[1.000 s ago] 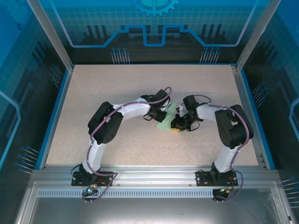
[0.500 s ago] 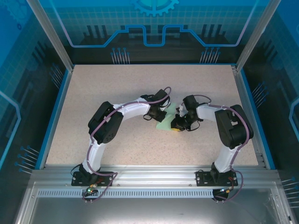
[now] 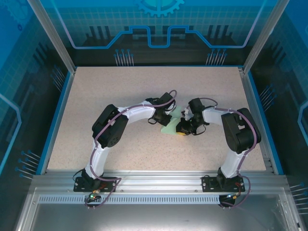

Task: Fold a paper plane with a square sheet of paper (fold left side to right side)
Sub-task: Fold the triangle a second time at the center of the table.

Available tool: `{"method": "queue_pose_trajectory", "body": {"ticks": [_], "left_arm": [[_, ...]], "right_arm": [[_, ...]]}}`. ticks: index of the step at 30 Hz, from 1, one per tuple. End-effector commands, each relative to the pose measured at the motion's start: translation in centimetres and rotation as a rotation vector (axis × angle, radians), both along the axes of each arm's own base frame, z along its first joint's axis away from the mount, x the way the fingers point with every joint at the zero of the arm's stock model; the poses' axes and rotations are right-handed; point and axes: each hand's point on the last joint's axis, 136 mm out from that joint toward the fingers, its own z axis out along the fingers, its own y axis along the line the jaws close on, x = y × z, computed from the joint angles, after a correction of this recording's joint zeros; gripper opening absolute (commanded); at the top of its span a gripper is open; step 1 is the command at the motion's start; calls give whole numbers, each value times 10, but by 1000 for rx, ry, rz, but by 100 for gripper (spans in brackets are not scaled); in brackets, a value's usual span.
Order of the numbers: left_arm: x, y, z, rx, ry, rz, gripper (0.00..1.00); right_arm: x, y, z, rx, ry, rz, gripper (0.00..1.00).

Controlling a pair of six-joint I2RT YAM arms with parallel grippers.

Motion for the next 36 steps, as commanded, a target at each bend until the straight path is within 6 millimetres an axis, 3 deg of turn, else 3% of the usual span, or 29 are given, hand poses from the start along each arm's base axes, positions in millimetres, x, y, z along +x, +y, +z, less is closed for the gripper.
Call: {"method": "queue_pose_trajectory", "body": {"ticks": [1, 4, 11, 24, 36], "left_arm": [[-1, 4, -11, 14, 33, -3, 16], [-4, 6, -16, 20, 43, -2, 16], [-8, 10, -20, 28, 51, 2, 15], [-4, 13, -7, 41, 14, 1, 14], [-7, 17, -12, 53, 16, 6, 12]], "right_arm": [[-14, -7, -17, -78, 47, 23, 13], [-12, -5, -13, -67, 37, 25, 14], [3, 0, 18, -13, -55, 16, 18], [-11, -4, -15, -64, 53, 15, 17], [-13, -6, -19, -74, 60, 19, 17]]}}
